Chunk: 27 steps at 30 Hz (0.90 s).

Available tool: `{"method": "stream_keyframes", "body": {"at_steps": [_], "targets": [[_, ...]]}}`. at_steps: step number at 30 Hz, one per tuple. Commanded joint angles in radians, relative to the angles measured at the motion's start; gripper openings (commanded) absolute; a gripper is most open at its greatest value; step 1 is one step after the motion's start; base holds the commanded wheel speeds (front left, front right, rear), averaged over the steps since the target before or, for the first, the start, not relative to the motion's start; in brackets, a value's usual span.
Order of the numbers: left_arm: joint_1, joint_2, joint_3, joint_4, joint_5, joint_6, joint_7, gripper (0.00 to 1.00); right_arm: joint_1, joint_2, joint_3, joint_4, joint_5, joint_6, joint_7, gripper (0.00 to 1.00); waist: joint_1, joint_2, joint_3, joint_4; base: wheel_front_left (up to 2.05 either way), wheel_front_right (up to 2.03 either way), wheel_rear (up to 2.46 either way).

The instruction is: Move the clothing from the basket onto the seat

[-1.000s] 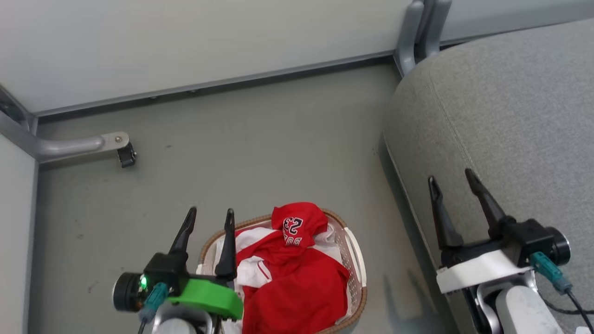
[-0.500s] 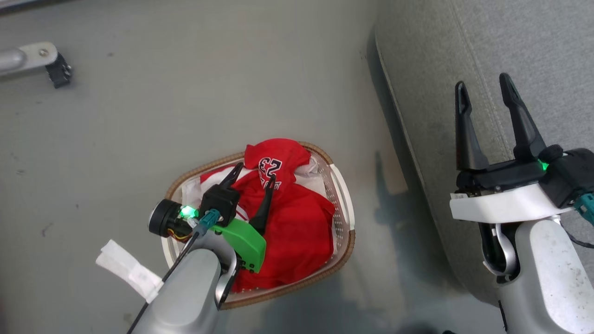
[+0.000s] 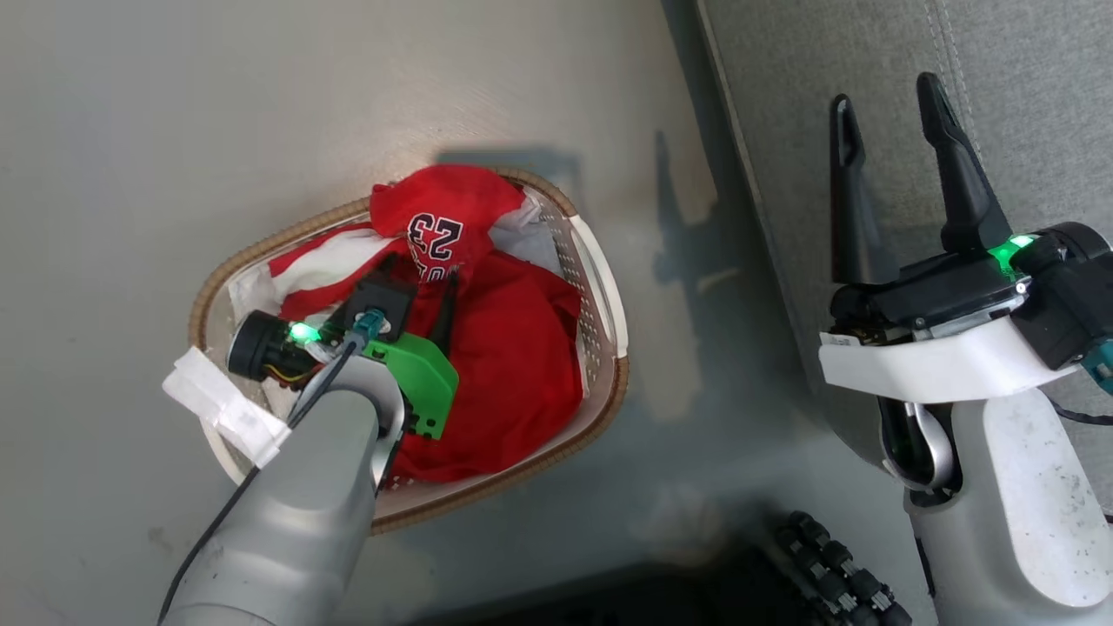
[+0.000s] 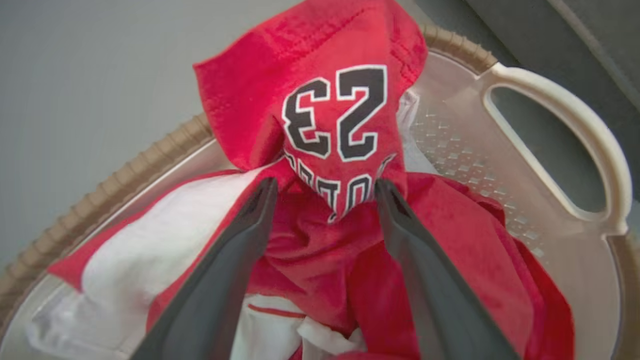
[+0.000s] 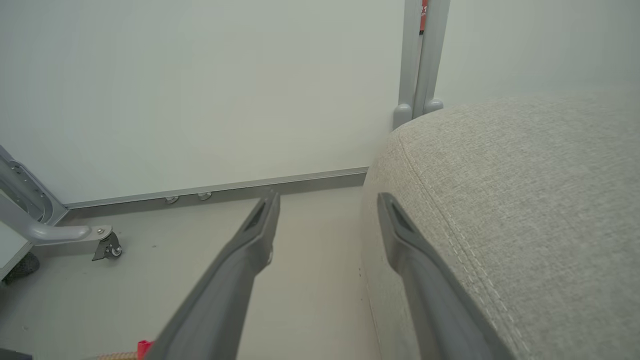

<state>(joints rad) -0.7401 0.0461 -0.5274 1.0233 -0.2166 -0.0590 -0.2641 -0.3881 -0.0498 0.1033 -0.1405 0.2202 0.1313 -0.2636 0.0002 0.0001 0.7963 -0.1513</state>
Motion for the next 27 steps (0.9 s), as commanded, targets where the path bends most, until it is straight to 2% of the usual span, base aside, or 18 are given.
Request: {"method": "stream_keyframes", "body": {"at_steps": [1, 10, 11, 12, 13, 15, 20, 27], "targets": [[-0.032, 0.01, 0.006, 0.009, 0.004, 0.011, -0.001, 1.0, -0.021, -0.001, 0.011, -0.011, 0.008, -0.001, -0.002, 1.0, -0.0002, -0.0001, 0.096, -0.058, 0.0, 0.0, 0.0], [-0.091, 0.012, 0.023, 0.036, 0.011, 0.027, -0.001, 1.0, -0.032, -0.002, 0.039, -0.02, 0.023, -0.001, -0.002, 1.0, -0.0002, -0.0001, 0.135, -0.068, 0.0, 0.0, 0.0], [-0.093, 0.012, 0.025, 0.038, 0.009, 0.027, -0.001, 0.68, -0.033, -0.002, 0.04, -0.019, 0.024, -0.001, -0.002, 1.0, -0.0002, -0.0001, 0.136, -0.069, 0.0, 0.0, 0.0], [-0.094, 0.012, 0.026, 0.039, 0.008, 0.026, -0.001, 0.43, -0.034, -0.002, 0.04, -0.018, 0.025, -0.001, -0.002, 1.0, -0.0002, -0.0001, 0.135, -0.069, 0.0, 0.0, 0.0], [-0.095, 0.011, 0.025, 0.035, 0.009, 0.025, -0.001, 0.23, -0.035, -0.002, 0.039, -0.016, 0.026, -0.001, -0.002, 1.0, -0.0002, -0.0001, 0.135, -0.068, 0.0, 0.0, 0.0], [-0.091, 0.011, 0.025, 0.031, 0.009, 0.02, -0.001, 0.0, -0.035, -0.002, 0.033, -0.012, 0.025, -0.001, -0.002, 1.0, -0.0002, -0.0001, 0.131, -0.065, 0.0, 0.0, 0.0], [-0.061, 0.009, 0.022, -0.003, 0.015, 0.008, -0.001, 0.0, -0.038, -0.002, 0.018, 0.004, 0.018, -0.001, -0.002, 1.0, -0.0002, -0.0001, 0.106, -0.049, 0.0, 0.0, 0.0], [0.038, 0.022, 0.039, -0.137, 0.018, -0.012, -0.001, 0.0, -0.005, -0.002, 0.015, 0.037, -0.011, -0.001, -0.002, 1.0, -0.0002, -0.0001, 0.009, -0.008, 0.0, 0.0, 0.0]]}}
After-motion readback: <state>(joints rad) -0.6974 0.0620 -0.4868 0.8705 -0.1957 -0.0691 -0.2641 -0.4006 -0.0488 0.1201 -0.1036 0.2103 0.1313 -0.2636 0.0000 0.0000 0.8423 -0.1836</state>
